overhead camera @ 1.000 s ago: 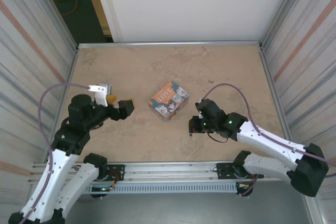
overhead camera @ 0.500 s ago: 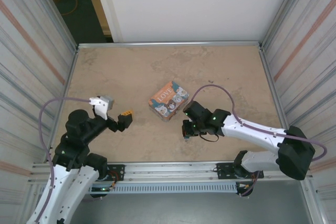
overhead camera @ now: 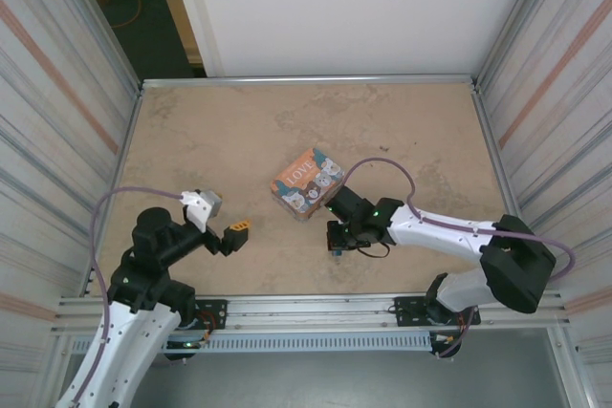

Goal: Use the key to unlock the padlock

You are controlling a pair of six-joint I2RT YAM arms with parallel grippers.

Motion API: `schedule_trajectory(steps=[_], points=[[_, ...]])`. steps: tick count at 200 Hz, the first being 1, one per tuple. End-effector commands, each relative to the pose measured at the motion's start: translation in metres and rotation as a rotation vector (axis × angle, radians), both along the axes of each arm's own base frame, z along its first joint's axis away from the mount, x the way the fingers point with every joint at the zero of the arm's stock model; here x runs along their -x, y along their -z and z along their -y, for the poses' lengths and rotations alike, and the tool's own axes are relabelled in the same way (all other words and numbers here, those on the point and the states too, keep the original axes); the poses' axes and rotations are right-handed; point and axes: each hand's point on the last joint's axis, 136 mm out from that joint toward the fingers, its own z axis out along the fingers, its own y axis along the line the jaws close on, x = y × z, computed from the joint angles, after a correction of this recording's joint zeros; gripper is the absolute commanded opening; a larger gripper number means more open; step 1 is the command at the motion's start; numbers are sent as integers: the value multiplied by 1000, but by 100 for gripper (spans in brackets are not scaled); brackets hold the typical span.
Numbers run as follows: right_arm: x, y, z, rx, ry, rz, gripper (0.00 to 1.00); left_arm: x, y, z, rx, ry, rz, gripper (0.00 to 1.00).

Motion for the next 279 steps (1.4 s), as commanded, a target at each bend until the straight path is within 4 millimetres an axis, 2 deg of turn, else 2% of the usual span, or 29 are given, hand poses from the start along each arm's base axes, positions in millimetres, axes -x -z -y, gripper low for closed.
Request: schedule_trajectory(steps=[1, 154, 218, 253, 279], points=[[3, 3, -5, -11, 4, -27, 0, 1, 5, 5, -16, 42, -5, 99], [-2, 31, -6, 53, 40, -58, 0, -4, 13, 0, -51, 11, -29, 99], [-2, 34, -2, 68, 48, -53, 7, -6, 14, -3, -68, -9, -24, 99], [-5, 30, 0, 67, 54, -35, 16, -7, 14, -6, -79, -24, -20, 99], [-7, 24, 1, 64, 57, -14, 18, -9, 15, -9, -89, -40, -19, 99]])
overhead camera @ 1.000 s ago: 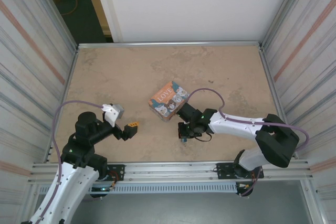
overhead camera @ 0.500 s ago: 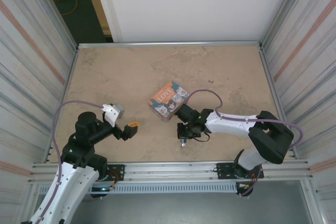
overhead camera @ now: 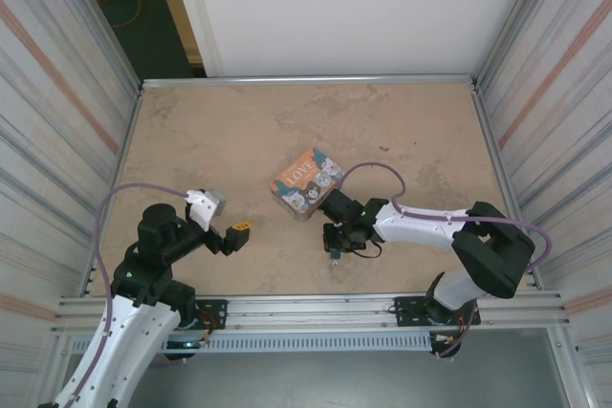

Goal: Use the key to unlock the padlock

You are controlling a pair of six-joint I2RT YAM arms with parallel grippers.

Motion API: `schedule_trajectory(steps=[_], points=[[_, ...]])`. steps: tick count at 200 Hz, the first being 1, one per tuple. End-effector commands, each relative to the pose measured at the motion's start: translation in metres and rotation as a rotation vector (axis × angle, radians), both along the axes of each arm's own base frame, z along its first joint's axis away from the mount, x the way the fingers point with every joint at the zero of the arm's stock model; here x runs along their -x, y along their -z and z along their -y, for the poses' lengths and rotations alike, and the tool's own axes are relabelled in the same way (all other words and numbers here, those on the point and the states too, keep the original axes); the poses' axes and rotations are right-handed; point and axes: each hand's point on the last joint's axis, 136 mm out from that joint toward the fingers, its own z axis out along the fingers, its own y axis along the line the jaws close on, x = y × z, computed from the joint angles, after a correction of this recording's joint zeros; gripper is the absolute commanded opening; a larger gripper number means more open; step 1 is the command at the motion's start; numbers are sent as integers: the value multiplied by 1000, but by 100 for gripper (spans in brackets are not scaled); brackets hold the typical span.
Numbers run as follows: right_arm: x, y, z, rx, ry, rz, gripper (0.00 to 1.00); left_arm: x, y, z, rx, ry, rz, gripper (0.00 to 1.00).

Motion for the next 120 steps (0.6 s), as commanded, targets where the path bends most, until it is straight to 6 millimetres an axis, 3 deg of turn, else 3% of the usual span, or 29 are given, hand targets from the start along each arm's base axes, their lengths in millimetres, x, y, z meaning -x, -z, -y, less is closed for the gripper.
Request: schedule_trajectory(steps=[1, 56, 120], points=[[-3, -8, 4, 7, 20, 30, 18, -3, -1, -5, -28, -23, 18, 99], [-8, -22, 14, 10, 31, 80, 27, -6, -1, -11, -50, -54, 28, 99], [-25, -53, 35, -23, 78, 166, 34, -11, -7, -28, -81, -155, 74, 99]])
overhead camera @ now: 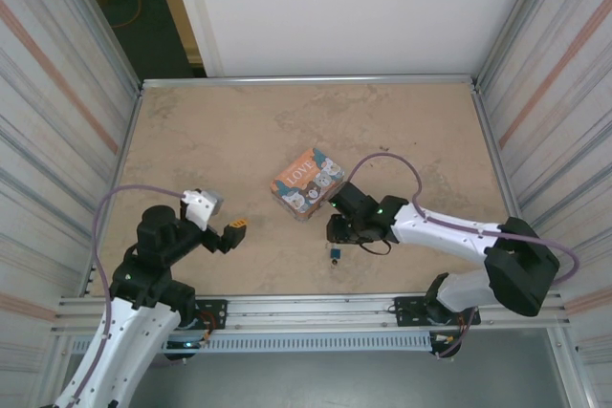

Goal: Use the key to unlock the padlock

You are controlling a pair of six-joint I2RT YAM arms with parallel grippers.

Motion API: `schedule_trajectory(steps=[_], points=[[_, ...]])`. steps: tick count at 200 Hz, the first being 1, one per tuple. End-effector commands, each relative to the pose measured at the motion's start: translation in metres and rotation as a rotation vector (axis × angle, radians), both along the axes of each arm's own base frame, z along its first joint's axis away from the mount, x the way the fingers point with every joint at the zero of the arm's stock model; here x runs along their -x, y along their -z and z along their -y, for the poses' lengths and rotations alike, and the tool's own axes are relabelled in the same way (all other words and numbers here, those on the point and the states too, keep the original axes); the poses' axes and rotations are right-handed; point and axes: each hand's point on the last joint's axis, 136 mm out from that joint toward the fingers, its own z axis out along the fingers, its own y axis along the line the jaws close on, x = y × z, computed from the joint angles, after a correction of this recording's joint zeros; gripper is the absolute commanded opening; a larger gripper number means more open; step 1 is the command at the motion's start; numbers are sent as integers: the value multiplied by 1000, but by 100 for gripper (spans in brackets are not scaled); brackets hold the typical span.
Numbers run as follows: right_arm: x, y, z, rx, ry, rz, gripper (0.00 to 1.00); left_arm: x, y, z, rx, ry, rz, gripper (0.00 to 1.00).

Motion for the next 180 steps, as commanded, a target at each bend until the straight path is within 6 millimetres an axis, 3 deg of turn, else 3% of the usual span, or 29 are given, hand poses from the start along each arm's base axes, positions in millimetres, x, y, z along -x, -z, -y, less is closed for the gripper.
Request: schedule_trajectory(steps=[1, 63, 124, 180], points=[[-6, -10, 19, 24, 20, 41, 34, -3, -10, -11, -29, -56, 50, 99], [-37, -37, 52, -15, 112, 148, 44, -8, -9, -20, -52, -107, 56, 99], [-55, -59, 94, -57, 191, 230, 63, -12, -14, -37, -72, -209, 61, 99], [-75, -95, 146, -78, 291, 376, 84, -41, -23, -48, -79, -326, 95, 99]])
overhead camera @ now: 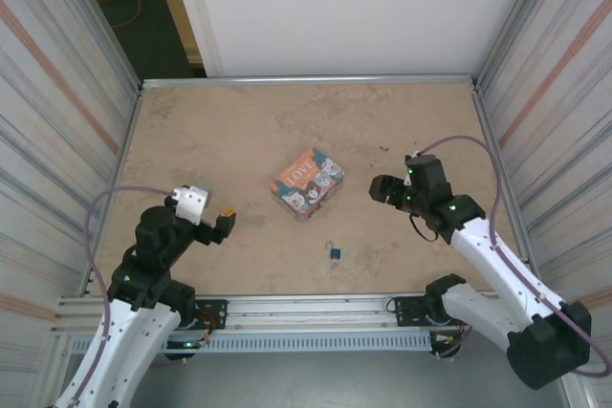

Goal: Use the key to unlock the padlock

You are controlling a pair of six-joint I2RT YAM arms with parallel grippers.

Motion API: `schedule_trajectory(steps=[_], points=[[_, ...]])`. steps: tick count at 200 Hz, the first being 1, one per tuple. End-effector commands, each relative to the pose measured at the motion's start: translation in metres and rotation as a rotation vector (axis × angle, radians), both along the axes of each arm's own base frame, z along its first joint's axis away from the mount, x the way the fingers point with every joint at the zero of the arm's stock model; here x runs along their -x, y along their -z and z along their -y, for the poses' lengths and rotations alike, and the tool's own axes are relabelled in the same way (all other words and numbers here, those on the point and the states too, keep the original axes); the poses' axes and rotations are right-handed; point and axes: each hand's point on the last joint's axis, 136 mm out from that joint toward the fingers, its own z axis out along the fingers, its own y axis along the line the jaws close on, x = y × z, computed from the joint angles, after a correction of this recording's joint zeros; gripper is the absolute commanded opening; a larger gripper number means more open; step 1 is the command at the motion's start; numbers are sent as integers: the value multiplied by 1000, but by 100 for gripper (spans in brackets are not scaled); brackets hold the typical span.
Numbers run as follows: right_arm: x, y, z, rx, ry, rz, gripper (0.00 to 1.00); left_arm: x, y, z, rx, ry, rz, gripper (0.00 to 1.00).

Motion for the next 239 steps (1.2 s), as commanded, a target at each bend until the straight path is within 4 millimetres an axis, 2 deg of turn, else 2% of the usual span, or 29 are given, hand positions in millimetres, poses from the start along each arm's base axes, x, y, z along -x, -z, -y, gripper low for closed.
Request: schedule_trajectory(steps=[1, 43, 78, 114, 167, 172, 239], points=[[0, -6, 16, 27, -15, 35, 85, -20, -24, -9, 3, -81, 65, 99], [-15, -18, 60, 56, 93, 114, 100, -46, -21, -23, -35, -194, 76, 99], [-34, -13, 96, 130, 182, 215, 99, -66, -12, -45, -11, -296, 71, 99], [-51, -8, 117, 282, 203, 309, 99, -77, -8, -75, 64, -416, 78, 99], [-70, 8, 125, 302, 220, 344, 99, -82, 4, -92, 43, -492, 71, 99], [-72, 17, 125, 303, 216, 324, 99, -83, 6, -93, 46, -499, 67, 99], [-96, 33, 127, 288, 247, 435, 99, -96, 32, -101, 35, -557, 20, 99]])
